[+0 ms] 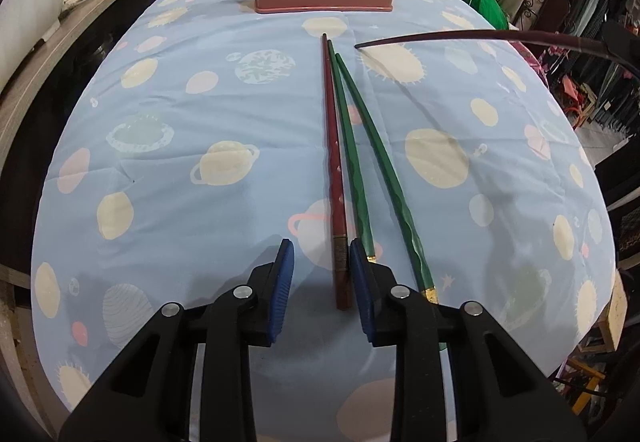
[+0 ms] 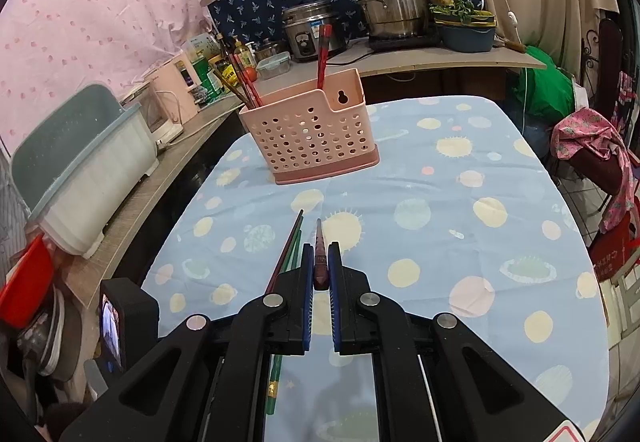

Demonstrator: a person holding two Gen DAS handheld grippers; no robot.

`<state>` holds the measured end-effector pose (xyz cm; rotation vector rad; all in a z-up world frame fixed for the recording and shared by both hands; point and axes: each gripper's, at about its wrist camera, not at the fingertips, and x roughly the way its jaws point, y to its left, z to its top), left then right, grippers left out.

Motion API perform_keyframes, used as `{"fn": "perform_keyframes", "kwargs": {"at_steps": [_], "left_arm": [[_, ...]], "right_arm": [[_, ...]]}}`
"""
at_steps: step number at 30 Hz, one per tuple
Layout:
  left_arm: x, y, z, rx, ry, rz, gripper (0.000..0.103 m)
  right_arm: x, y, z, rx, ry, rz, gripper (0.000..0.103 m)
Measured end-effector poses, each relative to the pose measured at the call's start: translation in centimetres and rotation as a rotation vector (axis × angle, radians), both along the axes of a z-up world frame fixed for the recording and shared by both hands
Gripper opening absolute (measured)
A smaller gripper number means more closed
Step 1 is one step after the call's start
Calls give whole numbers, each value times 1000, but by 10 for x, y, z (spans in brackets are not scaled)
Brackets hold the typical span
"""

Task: Organize utensils
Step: 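Lift both dark red chopsticks to the pink holder and lower them in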

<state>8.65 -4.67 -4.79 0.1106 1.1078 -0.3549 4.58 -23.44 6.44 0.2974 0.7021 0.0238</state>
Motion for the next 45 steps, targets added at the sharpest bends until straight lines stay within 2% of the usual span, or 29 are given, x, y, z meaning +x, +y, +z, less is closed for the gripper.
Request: {"fn": "perform_keyframes", "kwargs": {"at_steps": [3, 8, 11, 17, 20, 26, 35, 45], "left_arm": [[2, -2, -1, 33, -20, 0, 8], [2, 1, 1, -2, 2, -18, 7], [2, 4, 13, -25, -8, -10, 7], [14, 15, 76, -107, -101, 13, 7], [26, 19, 114, -137, -172, 25, 7], [57, 18, 171, -177, -269, 36, 7], [101, 4, 225, -186, -380, 45, 6], [152, -3, 305, -254, -545, 80, 6]], "right_arm": [[0, 0, -1, -1, 2, 1, 7], [-1, 0, -1, -1, 6, 0, 7], [-1, -1, 2, -12, -1, -1, 7], [4, -6, 27, -40, -57, -5, 7], [10, -10, 46, -50, -104, -4, 7], [34, -18, 74, -66, -167, -6, 7], [69, -26, 108, -47, -237, -5, 7], [132, -34, 181, -38, -419, -25, 7]]}}
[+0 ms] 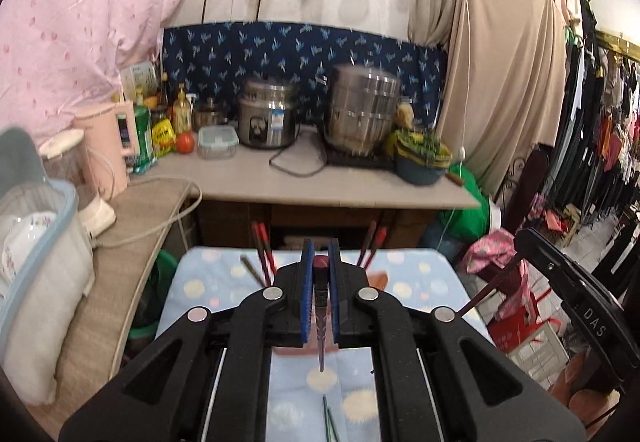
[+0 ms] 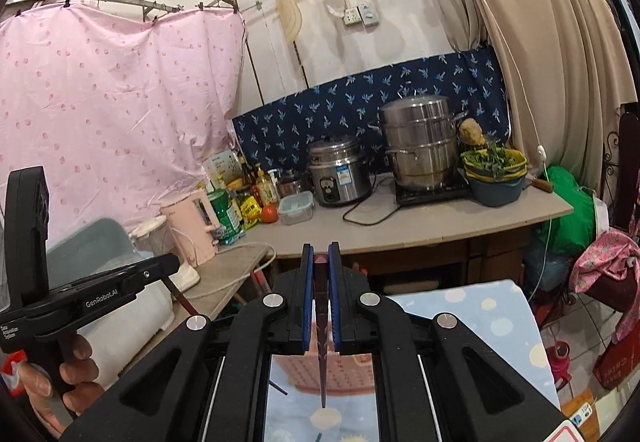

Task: Organize utensils
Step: 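Lift both dark red chopsticks to the pink holder and lower them in, then open both tools to release the chopsticks and pull back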

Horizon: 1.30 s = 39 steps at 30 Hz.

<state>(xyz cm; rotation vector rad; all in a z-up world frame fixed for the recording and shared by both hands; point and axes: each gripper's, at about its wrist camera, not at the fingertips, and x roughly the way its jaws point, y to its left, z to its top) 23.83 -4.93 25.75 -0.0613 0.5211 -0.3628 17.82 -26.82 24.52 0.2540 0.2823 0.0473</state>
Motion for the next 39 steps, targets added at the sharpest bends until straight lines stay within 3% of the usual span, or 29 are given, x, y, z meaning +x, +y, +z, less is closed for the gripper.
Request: {"fn": "perform_keyframes", "kwargs": {"at_steps": [5, 10, 25, 29, 35, 39], "left_arm": [[27, -6, 21, -16, -69, 36, 6], [55, -6, 23, -9, -90, 68, 6], [104, -13, -56, 25, 74, 69, 7], [108, -17, -68, 33, 101, 62, 7], [101, -22, -76, 40, 101, 62, 7], [94, -23, -76, 54, 90, 62, 18]], "right_arm": [[38, 0, 21, -3, -49, -12, 7], [74, 0, 16, -7, -34, -11, 7], [131, 17, -74, -22, 172, 29, 7], [137, 17, -84, -22, 209, 41, 9], [129, 17, -83, -34, 194, 32, 22], [118, 17, -79, -37, 176, 33, 28]]}}
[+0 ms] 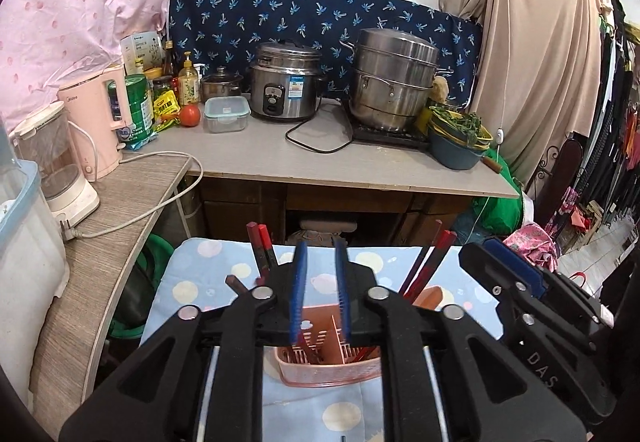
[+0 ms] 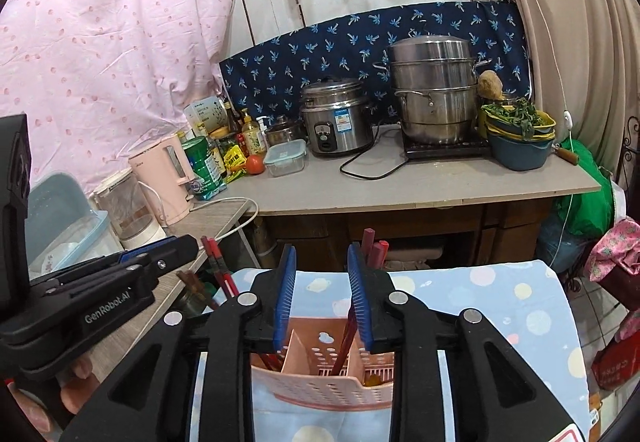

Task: Organize utensils
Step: 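Open both tools to release the chopsticks and pull back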

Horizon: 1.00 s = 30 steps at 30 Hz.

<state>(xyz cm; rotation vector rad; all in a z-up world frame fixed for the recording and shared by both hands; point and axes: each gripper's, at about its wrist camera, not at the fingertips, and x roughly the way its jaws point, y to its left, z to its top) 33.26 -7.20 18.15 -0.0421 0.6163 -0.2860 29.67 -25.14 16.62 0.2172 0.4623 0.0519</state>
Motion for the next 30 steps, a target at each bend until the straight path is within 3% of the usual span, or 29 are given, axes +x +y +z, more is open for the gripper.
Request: {"fn": "perform_keyframes", "kwargs": {"at_steps": [4, 18, 23, 30], "left_arm": [[-10, -2, 1, 17, -9, 0, 26], [-68, 1, -6, 68, -19, 1, 33], [-95, 8, -20, 81, 1, 3, 38], [-139, 21, -58, 118, 51, 11, 44]], "right_arm": [[-16, 0, 4, -1, -14, 1, 30], [-87, 9, -7, -16, 10, -5, 36], [-119, 12, -22, -5, 52, 5, 36], [-172, 23, -66, -4, 154, 22, 36]]}}
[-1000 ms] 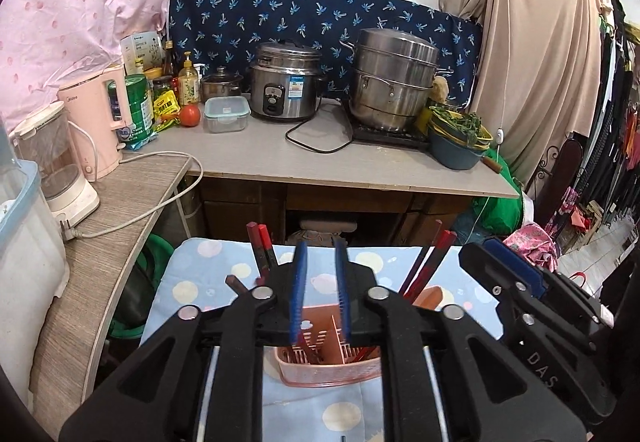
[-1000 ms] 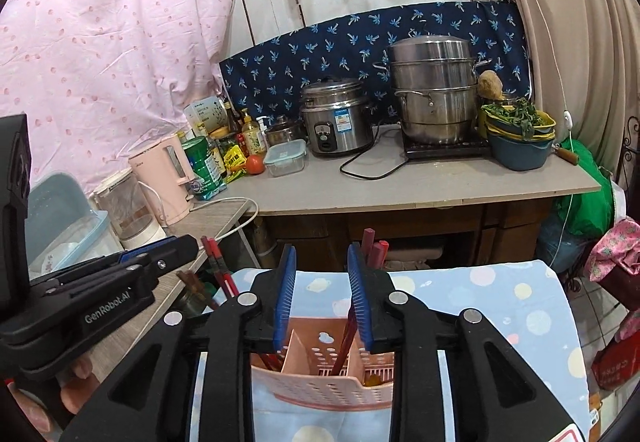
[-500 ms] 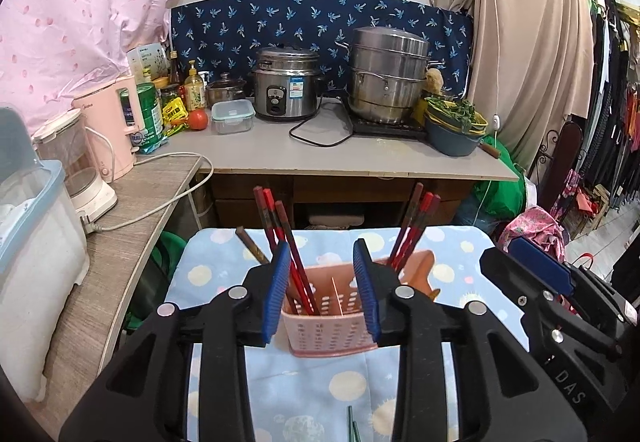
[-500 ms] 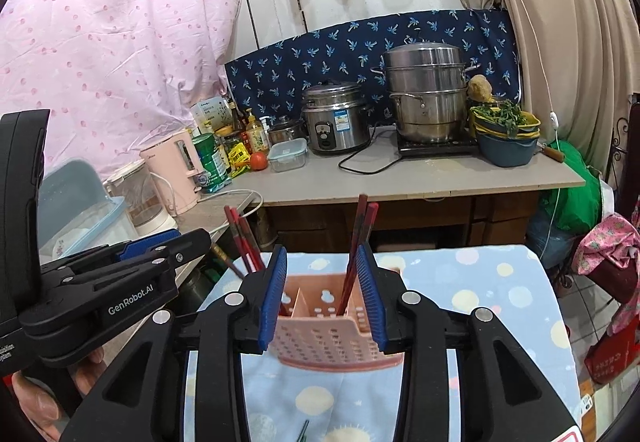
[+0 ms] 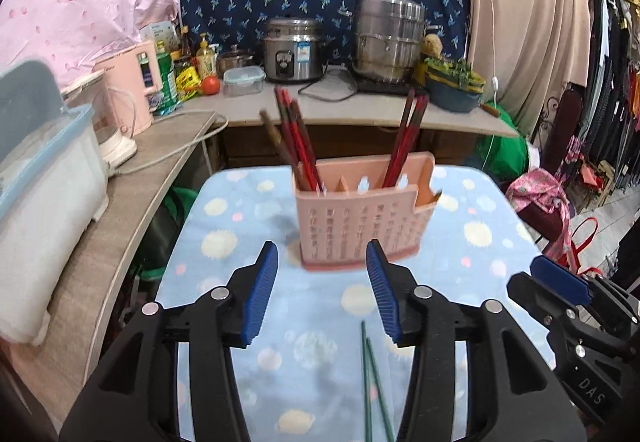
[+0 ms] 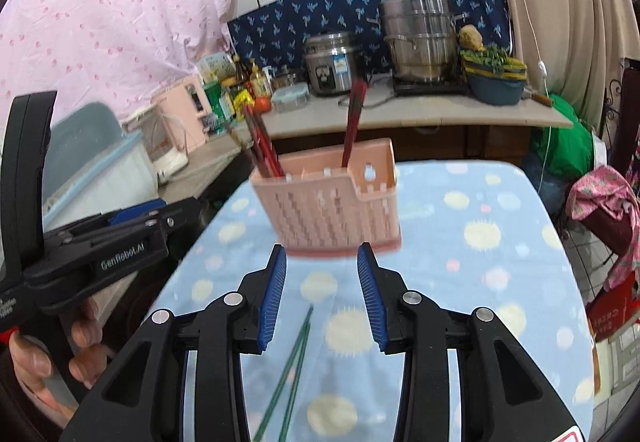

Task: Organize utensils
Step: 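Open both tools to release the chopsticks and pull back, then grasp a green chopstick with the left tool while the right tool grasps the other green chopstick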

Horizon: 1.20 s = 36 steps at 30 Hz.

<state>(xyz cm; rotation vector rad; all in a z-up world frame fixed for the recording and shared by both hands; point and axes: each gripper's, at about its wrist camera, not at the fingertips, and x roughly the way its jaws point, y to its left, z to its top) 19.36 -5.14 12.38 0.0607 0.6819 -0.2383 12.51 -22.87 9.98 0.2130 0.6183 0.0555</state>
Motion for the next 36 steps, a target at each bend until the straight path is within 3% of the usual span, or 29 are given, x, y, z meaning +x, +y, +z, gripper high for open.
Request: {"fn": "perform_keyframes", "kwargs": {"at_steps": [16, 24, 36], "left_arm": [[-83, 29, -104, 55, 198, 15, 44], [-104, 37, -127, 55, 256, 21, 44], [-113, 46, -139, 66, 291, 38, 44]], "right_arm": [[-92, 48, -112, -52, 245, 85, 36], [-105, 70, -133, -42, 309, 139, 36], [-105, 88, -146, -56, 331, 173, 36]]}}
